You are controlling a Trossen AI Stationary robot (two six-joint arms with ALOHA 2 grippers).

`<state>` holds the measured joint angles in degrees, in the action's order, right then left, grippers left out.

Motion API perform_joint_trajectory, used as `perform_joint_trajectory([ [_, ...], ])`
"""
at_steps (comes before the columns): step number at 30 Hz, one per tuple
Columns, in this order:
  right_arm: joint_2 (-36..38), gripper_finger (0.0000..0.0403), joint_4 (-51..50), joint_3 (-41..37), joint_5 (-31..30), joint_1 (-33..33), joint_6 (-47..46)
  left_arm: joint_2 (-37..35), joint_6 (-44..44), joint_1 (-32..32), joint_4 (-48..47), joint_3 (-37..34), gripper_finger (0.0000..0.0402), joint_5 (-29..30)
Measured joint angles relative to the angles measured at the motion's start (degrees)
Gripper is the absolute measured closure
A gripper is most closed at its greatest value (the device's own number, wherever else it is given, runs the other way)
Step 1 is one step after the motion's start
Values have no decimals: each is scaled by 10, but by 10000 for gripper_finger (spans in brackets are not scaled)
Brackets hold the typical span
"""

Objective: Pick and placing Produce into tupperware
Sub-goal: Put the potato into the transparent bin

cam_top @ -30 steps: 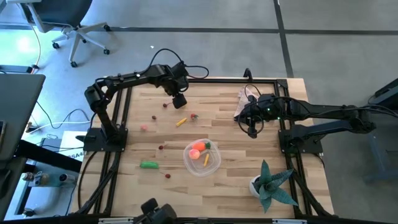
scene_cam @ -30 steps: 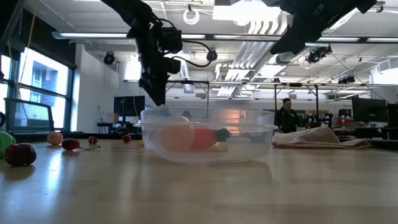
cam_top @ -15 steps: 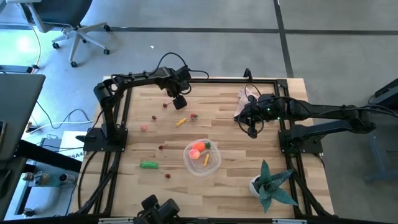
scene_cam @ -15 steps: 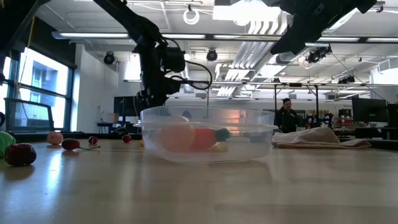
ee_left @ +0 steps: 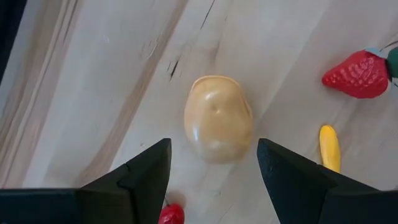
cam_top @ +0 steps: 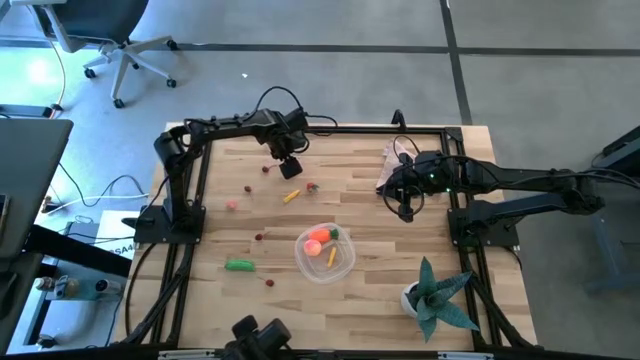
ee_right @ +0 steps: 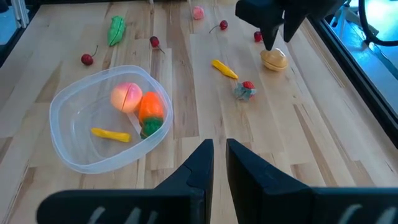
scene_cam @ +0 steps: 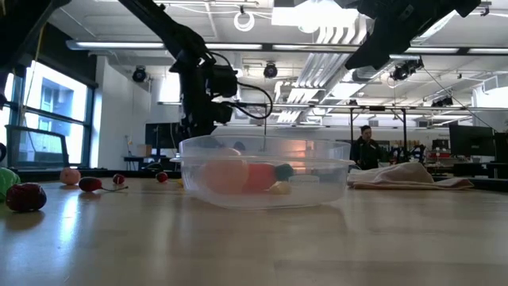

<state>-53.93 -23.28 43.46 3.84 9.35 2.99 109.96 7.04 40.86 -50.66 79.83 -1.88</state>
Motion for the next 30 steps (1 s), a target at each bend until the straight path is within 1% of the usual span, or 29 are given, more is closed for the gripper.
perform_joint_trajectory([
  [10,0,371,0,0,0,0,0,44,3,0,18,0,172,0],
  [18,0,371,0,0,0,0,0,45,6,0,37,0,172,0],
  [30,0,371,0,0,0,0,0,68,7,0,51,1,172,-6],
])
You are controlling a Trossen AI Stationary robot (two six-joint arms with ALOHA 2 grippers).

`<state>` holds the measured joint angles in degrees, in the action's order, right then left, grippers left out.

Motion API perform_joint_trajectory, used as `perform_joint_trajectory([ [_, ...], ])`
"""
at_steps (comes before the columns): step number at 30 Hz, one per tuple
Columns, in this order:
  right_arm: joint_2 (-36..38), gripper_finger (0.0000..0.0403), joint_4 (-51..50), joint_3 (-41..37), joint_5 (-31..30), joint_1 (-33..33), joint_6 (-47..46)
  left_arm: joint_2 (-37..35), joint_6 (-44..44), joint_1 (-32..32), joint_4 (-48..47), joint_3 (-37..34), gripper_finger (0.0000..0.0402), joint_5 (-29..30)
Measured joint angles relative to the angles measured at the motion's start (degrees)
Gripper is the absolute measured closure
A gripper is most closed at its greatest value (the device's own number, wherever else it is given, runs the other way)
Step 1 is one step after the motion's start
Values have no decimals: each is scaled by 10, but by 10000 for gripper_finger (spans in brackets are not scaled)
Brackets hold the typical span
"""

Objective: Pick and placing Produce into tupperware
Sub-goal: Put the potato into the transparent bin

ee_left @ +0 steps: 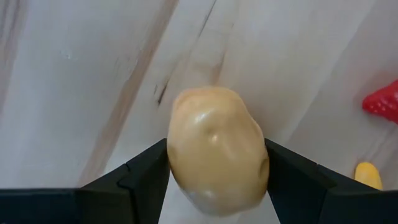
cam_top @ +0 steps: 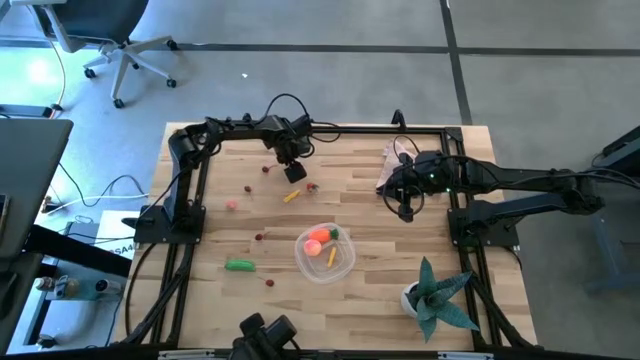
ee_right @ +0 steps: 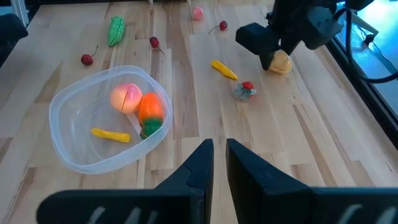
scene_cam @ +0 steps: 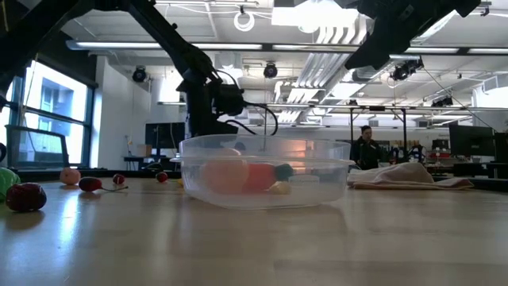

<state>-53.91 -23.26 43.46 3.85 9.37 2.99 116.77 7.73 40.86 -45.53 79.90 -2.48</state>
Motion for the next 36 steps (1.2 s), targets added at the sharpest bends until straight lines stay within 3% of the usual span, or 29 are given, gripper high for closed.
perform_joint_trajectory([
  [26,0,371,0,0,0,0,0,3,9,0,17,0,172,-9],
  [36,0,371,0,0,0,0,0,3,6,0,18,0,204,-9],
])
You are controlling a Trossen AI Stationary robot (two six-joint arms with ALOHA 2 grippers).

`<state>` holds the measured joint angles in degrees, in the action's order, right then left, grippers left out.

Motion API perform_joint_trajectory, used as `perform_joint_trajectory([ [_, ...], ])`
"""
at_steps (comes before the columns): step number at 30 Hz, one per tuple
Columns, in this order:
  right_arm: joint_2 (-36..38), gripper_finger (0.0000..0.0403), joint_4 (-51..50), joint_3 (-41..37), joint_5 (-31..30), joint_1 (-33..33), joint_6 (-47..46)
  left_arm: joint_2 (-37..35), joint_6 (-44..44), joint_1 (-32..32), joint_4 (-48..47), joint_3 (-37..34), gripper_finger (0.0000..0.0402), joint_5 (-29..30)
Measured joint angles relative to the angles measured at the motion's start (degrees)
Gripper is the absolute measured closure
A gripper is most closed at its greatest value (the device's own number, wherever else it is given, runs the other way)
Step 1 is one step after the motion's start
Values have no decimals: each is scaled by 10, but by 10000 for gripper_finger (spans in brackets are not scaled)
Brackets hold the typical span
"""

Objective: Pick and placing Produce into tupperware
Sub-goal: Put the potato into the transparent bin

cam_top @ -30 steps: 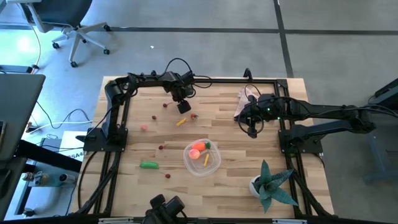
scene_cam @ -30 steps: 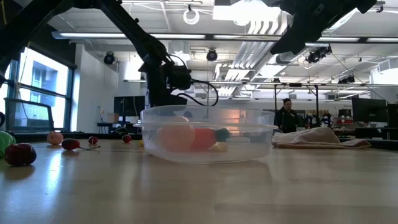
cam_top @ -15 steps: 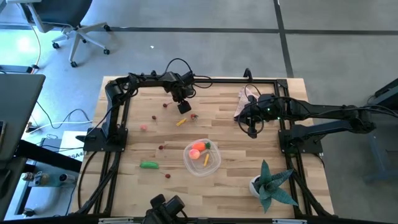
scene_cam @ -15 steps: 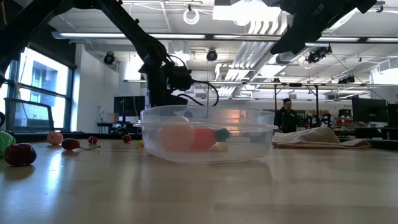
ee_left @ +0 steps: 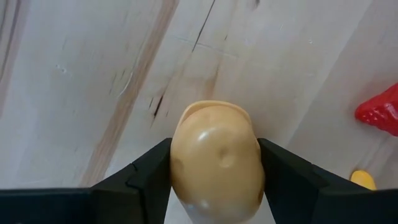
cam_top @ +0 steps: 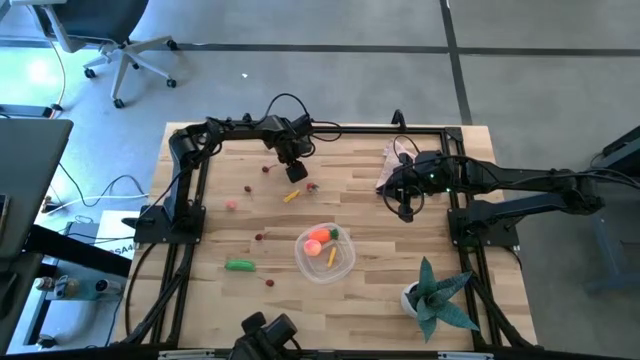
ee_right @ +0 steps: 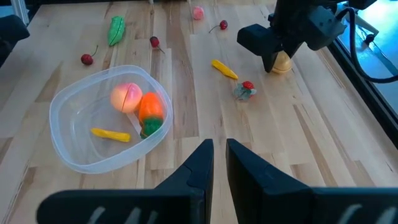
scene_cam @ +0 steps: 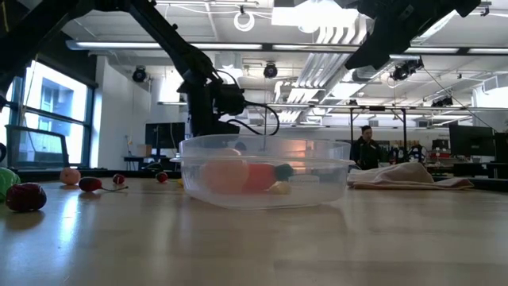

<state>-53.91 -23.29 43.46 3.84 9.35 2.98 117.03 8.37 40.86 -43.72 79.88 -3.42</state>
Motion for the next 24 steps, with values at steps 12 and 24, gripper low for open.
perform_joint_trajectory([
  [12,0,371,0,0,0,0,0,0,-1,0,-2,0,205,13],
  [24,0,371,0,0,0,0,0,-4,-2,0,-4,0,201,13],
])
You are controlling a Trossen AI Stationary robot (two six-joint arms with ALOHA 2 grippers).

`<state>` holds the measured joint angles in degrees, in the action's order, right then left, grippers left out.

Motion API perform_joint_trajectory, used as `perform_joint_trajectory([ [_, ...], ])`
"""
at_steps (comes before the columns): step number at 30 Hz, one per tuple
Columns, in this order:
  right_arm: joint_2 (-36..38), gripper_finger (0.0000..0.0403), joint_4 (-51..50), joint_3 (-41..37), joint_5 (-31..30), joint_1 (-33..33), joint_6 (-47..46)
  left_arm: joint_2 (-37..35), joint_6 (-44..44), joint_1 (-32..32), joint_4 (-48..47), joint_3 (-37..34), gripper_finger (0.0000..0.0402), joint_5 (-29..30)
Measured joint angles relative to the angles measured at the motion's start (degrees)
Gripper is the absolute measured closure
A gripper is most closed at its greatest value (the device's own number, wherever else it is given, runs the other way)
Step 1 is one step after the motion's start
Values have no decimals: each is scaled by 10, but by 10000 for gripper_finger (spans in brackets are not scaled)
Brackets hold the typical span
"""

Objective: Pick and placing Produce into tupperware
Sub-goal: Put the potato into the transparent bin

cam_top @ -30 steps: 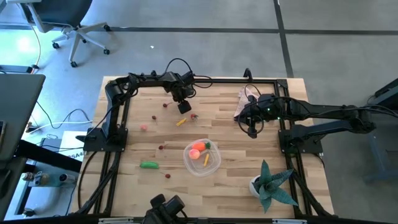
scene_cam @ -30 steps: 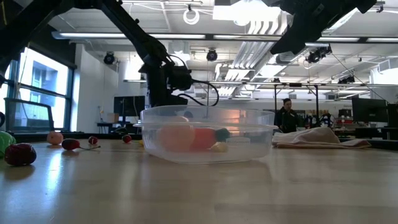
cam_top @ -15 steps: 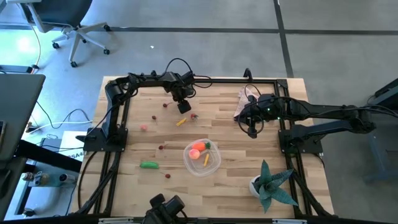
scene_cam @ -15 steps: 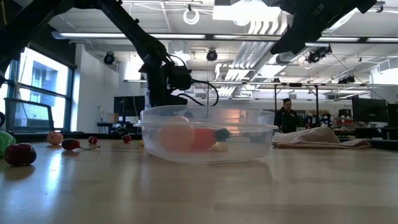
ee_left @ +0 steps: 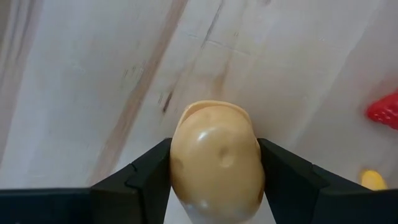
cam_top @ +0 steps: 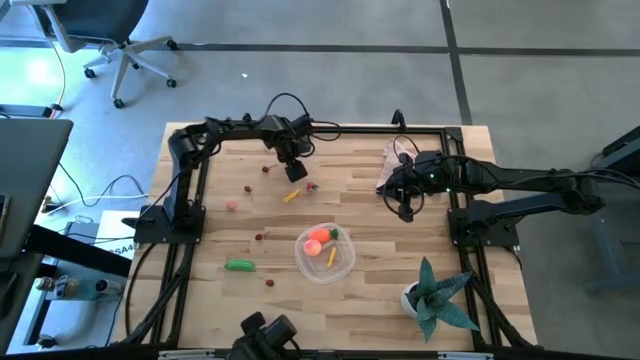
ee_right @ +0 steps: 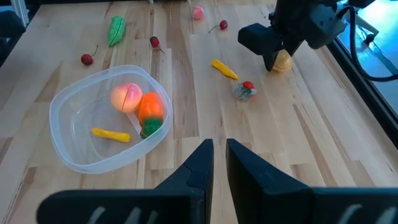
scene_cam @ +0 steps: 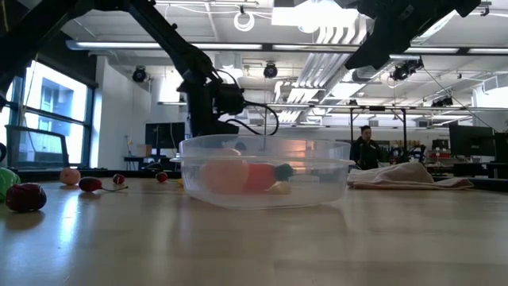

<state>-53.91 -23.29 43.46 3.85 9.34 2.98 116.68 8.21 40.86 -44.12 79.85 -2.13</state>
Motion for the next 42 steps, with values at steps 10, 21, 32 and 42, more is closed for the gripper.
perform_joint_trajectory([
  [10,0,371,0,0,0,0,0,-96,-6,-22,-40,0,200,2],
  [21,0,371,0,0,0,0,0,-204,-57,-167,-100,0,200,2],
  [32,0,371,0,0,0,0,0,-210,-121,-358,-65,0,199,21],
  [42,0,371,3,0,0,0,0,-148,-124,-416,-12,7,199,52],
])
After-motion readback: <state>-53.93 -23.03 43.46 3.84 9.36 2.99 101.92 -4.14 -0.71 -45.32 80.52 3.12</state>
